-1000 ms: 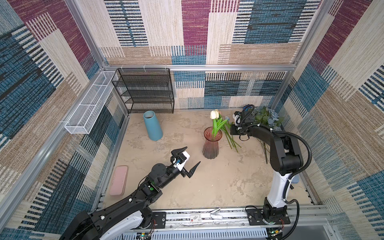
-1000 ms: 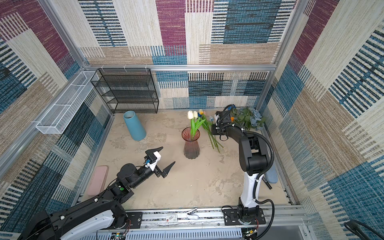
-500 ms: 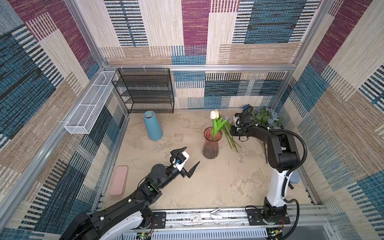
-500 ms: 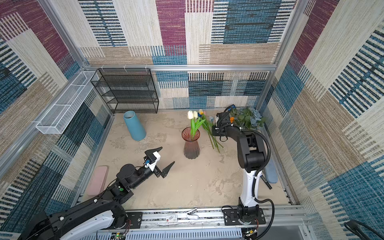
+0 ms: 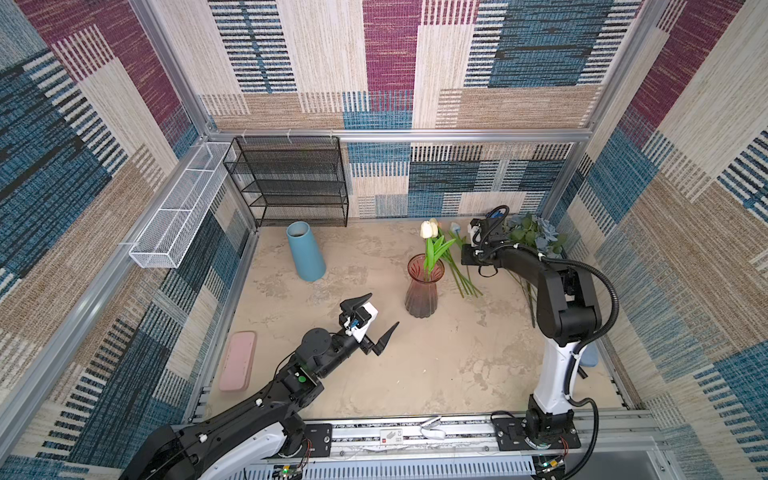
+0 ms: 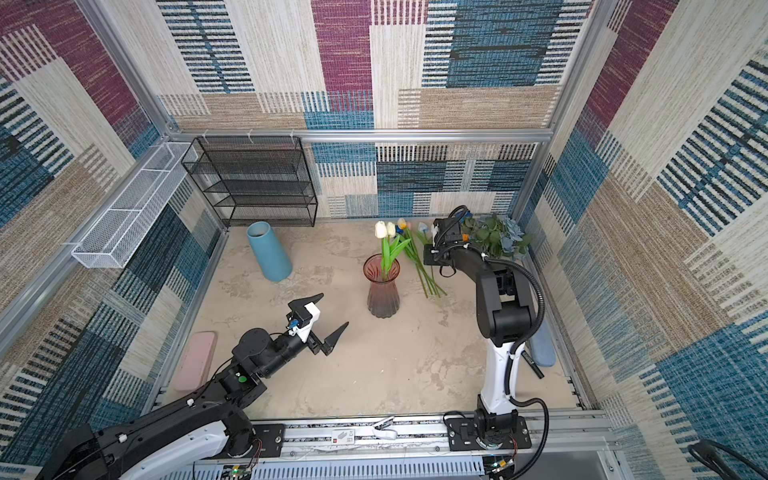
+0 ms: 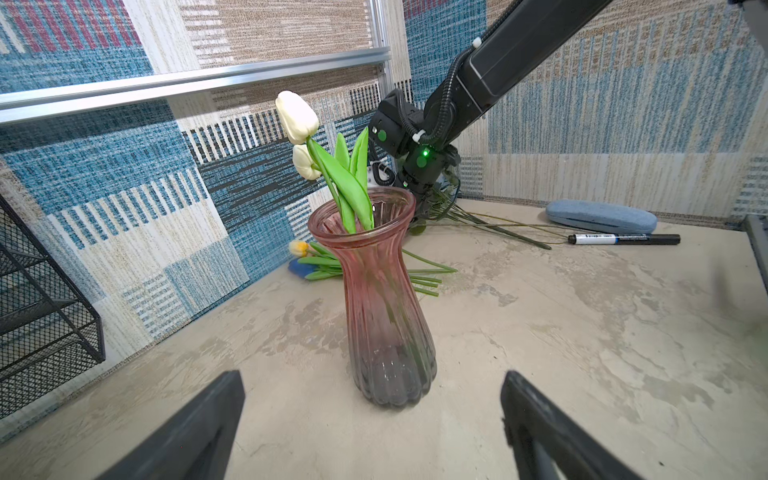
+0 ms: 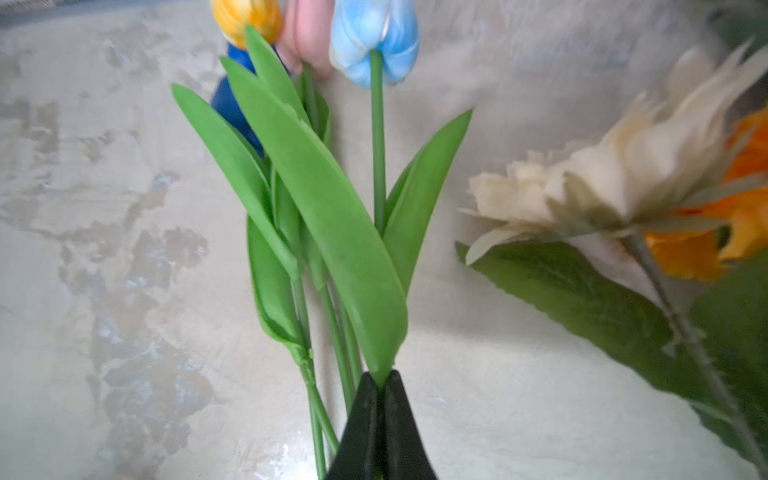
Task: Arrange the flowers into the vase
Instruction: 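Grasp a white tulip stem with the right gripper and lift it, then carry the white tulip over the pink vase and lower its stem in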
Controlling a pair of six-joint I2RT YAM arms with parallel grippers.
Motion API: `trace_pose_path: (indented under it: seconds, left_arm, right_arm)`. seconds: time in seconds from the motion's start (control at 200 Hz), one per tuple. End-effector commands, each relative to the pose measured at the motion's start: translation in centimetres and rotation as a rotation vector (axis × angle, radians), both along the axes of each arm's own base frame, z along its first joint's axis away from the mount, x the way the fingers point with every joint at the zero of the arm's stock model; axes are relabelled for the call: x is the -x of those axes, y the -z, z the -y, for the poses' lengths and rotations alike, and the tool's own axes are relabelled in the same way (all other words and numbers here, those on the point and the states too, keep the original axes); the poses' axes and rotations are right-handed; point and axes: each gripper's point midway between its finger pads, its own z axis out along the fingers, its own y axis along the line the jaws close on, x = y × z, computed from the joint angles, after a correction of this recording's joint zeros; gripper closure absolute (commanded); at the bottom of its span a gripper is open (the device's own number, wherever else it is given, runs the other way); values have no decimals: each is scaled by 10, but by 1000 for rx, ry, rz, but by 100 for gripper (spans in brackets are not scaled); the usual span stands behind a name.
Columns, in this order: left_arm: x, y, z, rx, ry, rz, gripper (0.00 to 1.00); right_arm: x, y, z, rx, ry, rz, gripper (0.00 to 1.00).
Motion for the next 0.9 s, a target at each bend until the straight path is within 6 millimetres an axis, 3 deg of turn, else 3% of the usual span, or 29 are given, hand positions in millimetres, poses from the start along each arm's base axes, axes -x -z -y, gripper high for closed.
trace_pose_path:
  seconds: [0.0, 0.17, 0.305, 0.406, 0.496, 0.596, 0.721, 0.801, 0.891]
  left_arm:
    - [-2, -5, -2, 17, -14, 11, 1]
    - [-2, -10, -2, 20, -14, 24, 1]
    - [-1, -15, -3, 33, -17, 35, 1]
    - [-1, -17, -4, 46, -22, 45, 1]
    - [-2, -17, -4, 51, -23, 45, 1]
    - [-2, -20, -2, 69, -12, 52, 1]
    - [2, -30, 7, 80, 44, 50, 1]
    - [5, -36, 15, 81, 83, 43, 1]
    - [4, -37, 18, 81, 93, 41, 1]
  right_arm:
    - [-1, -28, 0, 3, -2, 56, 98]
    - [9, -77, 4, -6, 16, 150, 100]
    - [33, -148, -8, -85, -55, 335, 100]
    - [68, -219, -20, -172, -133, 572, 100]
    - [115, -277, -30, -257, -223, 782, 100]
    - [167, -324, -53, -330, -377, 977, 100]
    - [218, -357, -72, -411, -528, 1151, 100]
    - [243, -365, -85, -494, -631, 1216, 100]
    - [256, -368, -97, -563, -693, 1271, 100]
